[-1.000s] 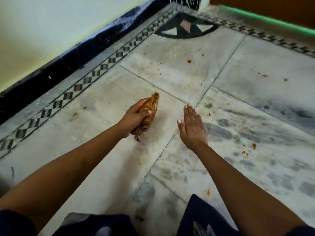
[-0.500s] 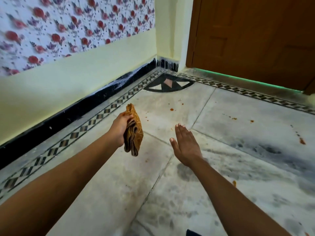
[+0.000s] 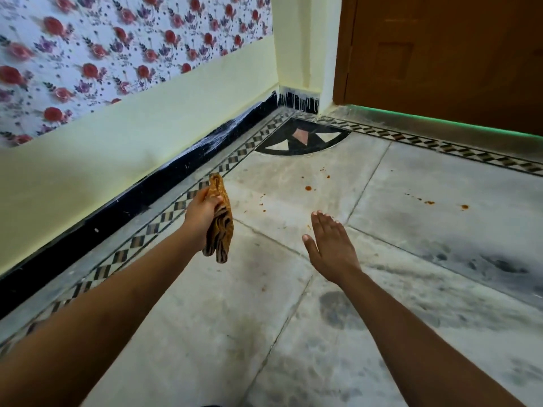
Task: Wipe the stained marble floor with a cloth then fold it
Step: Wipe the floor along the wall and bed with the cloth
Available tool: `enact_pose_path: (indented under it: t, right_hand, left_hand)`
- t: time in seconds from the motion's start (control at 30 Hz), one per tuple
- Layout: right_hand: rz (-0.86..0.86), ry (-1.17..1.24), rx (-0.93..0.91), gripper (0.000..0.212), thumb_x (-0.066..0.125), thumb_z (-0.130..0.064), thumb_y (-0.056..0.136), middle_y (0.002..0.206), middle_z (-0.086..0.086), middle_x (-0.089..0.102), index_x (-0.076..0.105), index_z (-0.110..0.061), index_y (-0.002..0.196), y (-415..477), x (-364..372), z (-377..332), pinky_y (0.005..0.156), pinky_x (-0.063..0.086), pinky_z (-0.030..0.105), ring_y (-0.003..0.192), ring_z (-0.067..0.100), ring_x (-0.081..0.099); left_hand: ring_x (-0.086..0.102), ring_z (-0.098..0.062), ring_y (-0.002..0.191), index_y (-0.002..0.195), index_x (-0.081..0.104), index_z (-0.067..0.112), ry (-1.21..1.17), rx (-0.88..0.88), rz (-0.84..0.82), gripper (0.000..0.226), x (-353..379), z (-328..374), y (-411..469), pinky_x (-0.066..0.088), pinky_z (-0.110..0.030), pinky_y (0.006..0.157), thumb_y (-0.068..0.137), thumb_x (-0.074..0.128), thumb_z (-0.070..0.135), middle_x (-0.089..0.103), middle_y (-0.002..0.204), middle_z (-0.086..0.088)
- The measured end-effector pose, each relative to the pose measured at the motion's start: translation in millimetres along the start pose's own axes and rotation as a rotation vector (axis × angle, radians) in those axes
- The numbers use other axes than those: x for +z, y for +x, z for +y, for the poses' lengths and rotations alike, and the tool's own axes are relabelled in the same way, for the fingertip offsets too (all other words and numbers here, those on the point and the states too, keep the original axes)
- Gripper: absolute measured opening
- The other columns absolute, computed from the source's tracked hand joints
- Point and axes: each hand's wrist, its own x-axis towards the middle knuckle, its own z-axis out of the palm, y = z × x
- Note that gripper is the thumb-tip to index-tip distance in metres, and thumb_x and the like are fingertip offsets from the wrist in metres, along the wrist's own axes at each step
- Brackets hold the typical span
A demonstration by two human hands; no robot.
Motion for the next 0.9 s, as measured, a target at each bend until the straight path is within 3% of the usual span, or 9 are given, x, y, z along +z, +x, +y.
enact_pose_path:
  t: [0.1,0.17,0.4,0.47,0.57,0.7,0.8,0.9]
  right_hand:
    - [-0.024,-0.033,0.028,0.061,0.015,-0.043,0.100,0.159,0.004,0.000,0.000,-0.013,0.150,19.6,16.6,5.0,0.115,-0.008,0.029,0.146,0.016,-0.003]
    - [-0.042,-0.054,0.060,0.061,0.014,-0.043,0.099,0.159,0.005,-0.001,-0.001,-0.012,0.150,34.1,29.1,9.3,0.115,-0.008,0.030,0.146,0.016,-0.004]
    - [-0.095,-0.095,0.111,0.060,0.017,-0.041,0.100,0.159,0.005,0.002,0.001,-0.012,0.150,66.2,60.2,10.3,0.115,-0.008,0.028,0.146,0.016,-0.002]
    - [-0.125,-0.093,0.116,0.059,0.017,-0.040,0.100,0.159,0.004,0.002,0.001,-0.013,0.150,74.7,65.1,9.1,0.116,-0.007,0.028,0.146,0.015,-0.002]
    - [-0.131,-0.086,0.081,0.059,0.018,-0.041,0.100,0.159,0.002,0.004,0.003,-0.014,0.150,90.2,60.5,15.2,0.115,-0.007,0.026,0.146,0.013,0.000]
    - [-0.107,-0.128,0.123,0.061,0.016,-0.043,0.099,0.159,0.004,0.005,0.003,-0.012,0.150,109.1,66.8,20.7,0.114,-0.009,0.026,0.146,0.014,0.001]
    - [-0.109,-0.142,0.152,0.061,0.015,-0.043,0.099,0.159,0.005,0.002,0.001,-0.011,0.150,118.6,93.4,11.9,0.114,-0.010,0.027,0.146,0.015,0.000]
    - [-0.047,-0.129,0.216,0.062,0.014,-0.043,0.098,0.159,0.006,0.002,0.003,-0.010,0.149,125.3,118.8,2.2,0.116,-0.009,0.030,0.146,0.016,-0.002]
  left_hand:
    - [0.051,-0.028,0.114,0.139,0.040,0.035,0.054,0.144,0.058,0.046,10.7,-29.5,34.9,0.044,-0.045,0.098,0.094,0.050,0.031,0.047,0.139,-0.005]
    - [0.048,-0.027,0.121,0.141,0.037,0.037,0.074,0.239,0.122,0.049,21.7,-53.1,56.9,0.039,-0.045,0.104,0.094,0.051,0.033,0.045,0.141,-0.003]
    - [0.049,-0.020,0.122,0.142,0.038,0.031,0.140,0.469,0.163,0.049,32.0,-90.1,110.7,0.034,-0.022,0.098,0.095,0.052,0.027,0.051,0.139,0.001]
    - [0.051,-0.021,0.122,0.141,0.039,0.029,0.239,0.530,0.193,0.050,31.7,-82.4,126.5,0.036,-0.035,0.106,0.094,0.052,0.024,0.052,0.138,0.000]
    - [0.046,-0.020,0.128,0.142,0.038,0.028,0.506,0.597,0.187,0.049,38.5,-79.6,143.1,0.018,-0.050,0.114,0.095,0.049,0.023,0.048,0.142,0.000]
    - [0.039,-0.021,0.134,0.146,0.029,0.029,0.728,0.538,0.033,0.052,55.6,-96.6,167.6,0.004,-0.051,0.115,0.096,0.043,0.035,0.040,0.148,-0.002]
    - [0.004,-0.024,0.146,0.148,0.001,0.038,1.020,0.503,-0.210,0.069,65.4,-117.6,190.6,-0.004,-0.054,0.113,0.092,0.033,0.059,0.004,0.159,-0.004]
    - [-0.010,-0.026,0.145,0.145,-0.004,0.046,1.195,0.560,-0.256,0.070,75.4,-126.9,211.6,-0.008,-0.057,0.111,0.087,0.025,0.070,-0.008,0.159,0.002]
